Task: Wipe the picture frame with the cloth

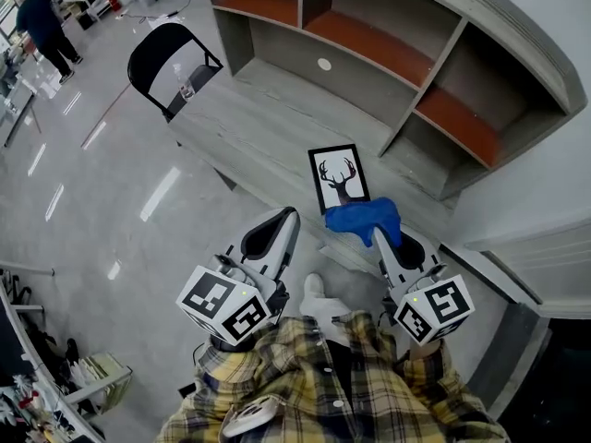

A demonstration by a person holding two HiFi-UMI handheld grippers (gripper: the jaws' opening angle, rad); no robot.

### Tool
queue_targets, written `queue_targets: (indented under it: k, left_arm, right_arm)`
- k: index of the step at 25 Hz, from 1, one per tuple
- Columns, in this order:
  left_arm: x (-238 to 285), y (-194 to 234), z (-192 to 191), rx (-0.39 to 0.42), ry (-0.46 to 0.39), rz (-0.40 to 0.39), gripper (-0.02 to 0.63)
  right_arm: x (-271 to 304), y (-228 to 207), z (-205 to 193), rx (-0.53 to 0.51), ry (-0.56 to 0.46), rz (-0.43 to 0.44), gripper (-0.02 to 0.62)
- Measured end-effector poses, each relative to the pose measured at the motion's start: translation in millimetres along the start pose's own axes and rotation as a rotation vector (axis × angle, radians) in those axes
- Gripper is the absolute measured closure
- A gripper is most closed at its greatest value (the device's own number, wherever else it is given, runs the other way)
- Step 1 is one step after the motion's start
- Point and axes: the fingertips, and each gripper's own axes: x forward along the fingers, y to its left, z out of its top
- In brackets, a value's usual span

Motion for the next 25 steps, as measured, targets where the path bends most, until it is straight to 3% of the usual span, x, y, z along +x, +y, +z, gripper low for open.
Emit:
queue_targets:
  k: [7, 13, 25]
  left_arm:
    - [36.7, 18.9, 7.3, -0.003, 0.02, -0.004, 0.601]
    - [75.3, 61.7, 13.0, -0.007, 0.068, -0.038, 0.601]
    - [148.1, 159.5, 34.4, 0.02, 0.274, -0.18, 0.601]
  right_arm:
    - [23.3, -34.4, 11.6, 0.013, 0.004, -0.027, 0.554]
    - [73.5, -54.6, 14.5, 0.034, 0.015, -0.062, 0.554]
    - [175.8, -78.7, 43.9, 0.101, -0.016, -0.274, 0.554]
